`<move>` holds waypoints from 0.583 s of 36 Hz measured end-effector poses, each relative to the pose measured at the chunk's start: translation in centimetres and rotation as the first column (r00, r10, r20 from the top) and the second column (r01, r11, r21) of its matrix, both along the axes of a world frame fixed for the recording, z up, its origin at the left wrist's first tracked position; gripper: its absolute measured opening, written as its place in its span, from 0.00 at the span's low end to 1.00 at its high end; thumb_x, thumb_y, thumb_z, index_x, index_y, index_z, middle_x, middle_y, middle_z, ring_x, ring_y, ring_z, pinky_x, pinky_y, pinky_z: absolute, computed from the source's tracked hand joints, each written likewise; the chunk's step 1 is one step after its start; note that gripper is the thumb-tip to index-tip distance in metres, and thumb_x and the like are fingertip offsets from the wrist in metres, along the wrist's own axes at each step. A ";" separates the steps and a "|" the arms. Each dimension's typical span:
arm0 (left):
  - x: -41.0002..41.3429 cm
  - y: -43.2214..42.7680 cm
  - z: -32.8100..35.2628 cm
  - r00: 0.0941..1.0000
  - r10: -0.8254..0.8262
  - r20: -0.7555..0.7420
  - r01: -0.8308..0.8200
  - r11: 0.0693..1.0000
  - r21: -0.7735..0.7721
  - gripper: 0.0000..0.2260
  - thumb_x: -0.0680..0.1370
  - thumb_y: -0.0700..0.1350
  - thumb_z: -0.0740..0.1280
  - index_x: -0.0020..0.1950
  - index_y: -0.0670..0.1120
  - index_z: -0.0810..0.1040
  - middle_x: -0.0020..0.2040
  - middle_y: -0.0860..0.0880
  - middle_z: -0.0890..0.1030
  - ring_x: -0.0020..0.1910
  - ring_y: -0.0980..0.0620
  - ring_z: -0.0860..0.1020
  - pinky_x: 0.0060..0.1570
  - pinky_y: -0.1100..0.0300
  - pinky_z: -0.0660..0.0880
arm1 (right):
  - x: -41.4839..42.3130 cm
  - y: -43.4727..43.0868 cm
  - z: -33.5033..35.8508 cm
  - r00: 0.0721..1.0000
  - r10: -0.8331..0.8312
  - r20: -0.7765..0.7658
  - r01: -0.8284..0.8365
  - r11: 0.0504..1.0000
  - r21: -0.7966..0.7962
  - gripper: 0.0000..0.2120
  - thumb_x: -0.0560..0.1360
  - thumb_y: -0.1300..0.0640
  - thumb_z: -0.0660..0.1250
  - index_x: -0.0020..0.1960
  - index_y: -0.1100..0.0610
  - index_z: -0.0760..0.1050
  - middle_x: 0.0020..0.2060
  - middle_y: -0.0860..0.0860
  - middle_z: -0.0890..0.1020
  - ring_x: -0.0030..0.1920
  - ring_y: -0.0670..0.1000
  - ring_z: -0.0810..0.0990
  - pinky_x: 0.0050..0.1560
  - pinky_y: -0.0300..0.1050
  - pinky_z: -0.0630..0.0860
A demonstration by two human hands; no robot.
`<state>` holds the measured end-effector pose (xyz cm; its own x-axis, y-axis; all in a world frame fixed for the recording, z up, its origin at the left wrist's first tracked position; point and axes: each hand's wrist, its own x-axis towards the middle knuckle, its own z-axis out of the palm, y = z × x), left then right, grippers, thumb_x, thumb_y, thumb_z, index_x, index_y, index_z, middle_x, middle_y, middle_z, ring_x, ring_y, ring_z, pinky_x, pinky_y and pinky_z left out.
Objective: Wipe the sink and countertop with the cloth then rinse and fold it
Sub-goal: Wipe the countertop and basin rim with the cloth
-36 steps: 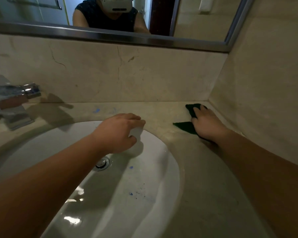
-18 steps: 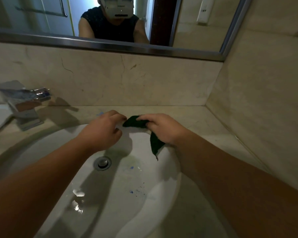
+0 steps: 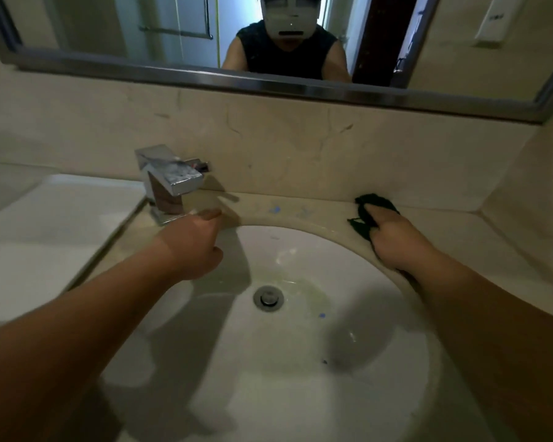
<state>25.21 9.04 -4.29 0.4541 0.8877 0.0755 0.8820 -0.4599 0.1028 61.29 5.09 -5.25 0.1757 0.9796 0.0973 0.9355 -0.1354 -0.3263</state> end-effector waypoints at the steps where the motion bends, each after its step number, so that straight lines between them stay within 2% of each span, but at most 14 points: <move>1: -0.2 0.2 0.0 1.000 -0.006 -0.005 0.006 1.000 -0.016 0.32 0.77 0.43 0.70 0.81 0.50 0.68 0.76 0.44 0.73 0.65 0.39 0.79 0.59 0.52 0.76 | -0.7 0.5 0.2 0.999 0.006 -0.032 -0.006 1.000 -0.020 0.27 0.84 0.55 0.62 0.82 0.56 0.61 0.78 0.57 0.67 0.75 0.58 0.67 0.76 0.43 0.59; 2: -0.3 0.3 0.2 1.000 -0.011 -0.014 0.010 0.999 -0.032 0.33 0.77 0.44 0.70 0.82 0.52 0.66 0.78 0.45 0.72 0.66 0.39 0.78 0.60 0.52 0.76 | -1.0 0.9 0.4 0.998 -0.015 -0.060 0.013 0.999 -0.043 0.29 0.83 0.57 0.62 0.82 0.53 0.59 0.78 0.56 0.66 0.76 0.59 0.66 0.76 0.43 0.59; 4: -0.5 0.7 0.5 0.999 -0.006 -0.042 0.003 0.998 -0.057 0.34 0.77 0.46 0.69 0.83 0.55 0.63 0.79 0.47 0.71 0.67 0.40 0.78 0.60 0.53 0.75 | -1.1 1.7 0.4 0.994 -0.090 -0.063 0.086 0.994 -0.061 0.32 0.81 0.54 0.61 0.83 0.50 0.56 0.80 0.56 0.63 0.76 0.60 0.64 0.78 0.50 0.61; 6: -0.8 1.3 0.5 0.998 0.006 -0.064 -0.011 0.997 -0.077 0.35 0.76 0.49 0.67 0.83 0.56 0.62 0.76 0.45 0.74 0.66 0.40 0.79 0.60 0.53 0.77 | -1.2 2.3 -0.5 0.989 -0.145 -0.005 0.144 0.986 -0.080 0.33 0.79 0.45 0.55 0.83 0.52 0.56 0.81 0.56 0.60 0.78 0.61 0.61 0.78 0.53 0.60; 8: -1.3 2.1 0.2 0.997 0.004 -0.074 -0.011 0.995 -0.095 0.38 0.71 0.54 0.62 0.83 0.58 0.62 0.74 0.45 0.77 0.64 0.40 0.80 0.62 0.51 0.78 | -1.8 3.0 -1.5 0.994 -0.109 0.031 0.111 0.992 -0.058 0.36 0.78 0.41 0.48 0.81 0.56 0.62 0.80 0.58 0.63 0.78 0.61 0.61 0.77 0.51 0.60; 9: -1.5 2.4 0.0 0.997 -0.002 -0.077 -0.006 0.995 -0.104 0.39 0.69 0.54 0.60 0.83 0.59 0.63 0.73 0.45 0.78 0.64 0.40 0.80 0.61 0.50 0.79 | -2.5 3.2 -1.7 0.997 -0.065 0.035 0.067 0.997 -0.038 0.33 0.81 0.43 0.48 0.80 0.58 0.64 0.80 0.58 0.64 0.78 0.61 0.62 0.77 0.50 0.59; 11: -1.9 3.0 -0.5 0.997 -0.018 -0.076 0.009 0.993 -0.113 0.41 0.67 0.53 0.59 0.83 0.59 0.62 0.73 0.45 0.78 0.63 0.40 0.81 0.60 0.49 0.79 | -4.2 3.7 -1.5 1.000 -0.007 0.014 0.007 0.999 -0.038 0.25 0.85 0.54 0.53 0.80 0.59 0.64 0.80 0.57 0.63 0.79 0.58 0.61 0.78 0.47 0.57; 13: -2.1 3.2 -0.6 0.997 -0.035 -0.069 0.028 0.994 -0.109 0.41 0.67 0.53 0.59 0.83 0.61 0.62 0.75 0.47 0.76 0.64 0.40 0.80 0.60 0.49 0.79 | -5.5 4.7 -1.0 1.000 0.024 -0.017 -0.025 0.999 -0.038 0.24 0.85 0.60 0.53 0.81 0.57 0.64 0.81 0.55 0.62 0.79 0.56 0.61 0.77 0.43 0.55; 17: -2.2 3.6 -1.2 0.998 -0.044 -0.042 0.040 0.995 -0.094 0.41 0.67 0.53 0.59 0.82 0.61 0.61 0.76 0.49 0.75 0.65 0.41 0.79 0.61 0.48 0.79 | -6.7 6.1 -0.8 1.000 0.018 -0.010 -0.018 0.999 -0.034 0.24 0.85 0.61 0.52 0.81 0.54 0.63 0.81 0.53 0.61 0.78 0.55 0.62 0.76 0.42 0.57; 21: -2.0 3.3 -0.7 0.998 -0.022 -0.058 0.015 0.994 -0.108 0.41 0.67 0.54 0.58 0.83 0.59 0.61 0.75 0.47 0.76 0.65 0.41 0.79 0.62 0.48 0.79 | -7.6 6.0 -0.4 0.998 0.051 -0.034 -0.053 0.996 -0.069 0.25 0.85 0.62 0.52 0.82 0.53 0.61 0.82 0.50 0.59 0.80 0.53 0.59 0.77 0.40 0.53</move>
<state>23.24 12.31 -4.97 0.4713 0.8807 -0.0468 0.8794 -0.4653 0.1005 53.74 11.08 -5.69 0.1263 0.9917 0.0237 0.9310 -0.1103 -0.3479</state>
